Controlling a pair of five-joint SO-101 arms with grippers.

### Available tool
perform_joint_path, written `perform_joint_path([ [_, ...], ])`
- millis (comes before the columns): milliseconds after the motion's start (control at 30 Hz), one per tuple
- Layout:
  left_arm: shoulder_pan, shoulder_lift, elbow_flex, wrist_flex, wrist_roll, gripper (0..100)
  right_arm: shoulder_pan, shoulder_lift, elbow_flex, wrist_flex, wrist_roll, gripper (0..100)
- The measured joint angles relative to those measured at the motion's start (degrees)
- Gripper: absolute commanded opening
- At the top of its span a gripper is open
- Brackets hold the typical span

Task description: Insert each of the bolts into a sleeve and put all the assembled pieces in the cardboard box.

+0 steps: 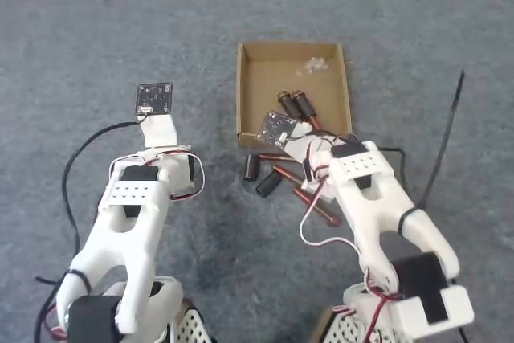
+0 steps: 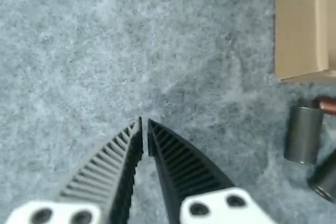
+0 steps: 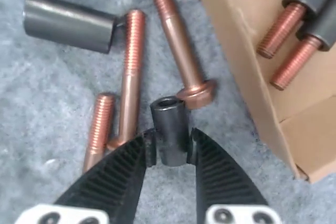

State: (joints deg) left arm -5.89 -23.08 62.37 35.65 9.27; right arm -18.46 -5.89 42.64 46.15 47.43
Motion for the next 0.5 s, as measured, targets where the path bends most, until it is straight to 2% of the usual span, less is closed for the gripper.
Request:
perform_joint_path([
  [267,0.0,0.0,0.0,0.0,0.0,1,0.0,9.2,-10.1,7.5,0.0,11.1],
  [500,0.0,0.0,0.0,0.0,0.0,1,-0.1,12.7,-13.2,10.3,0.0,16.4],
])
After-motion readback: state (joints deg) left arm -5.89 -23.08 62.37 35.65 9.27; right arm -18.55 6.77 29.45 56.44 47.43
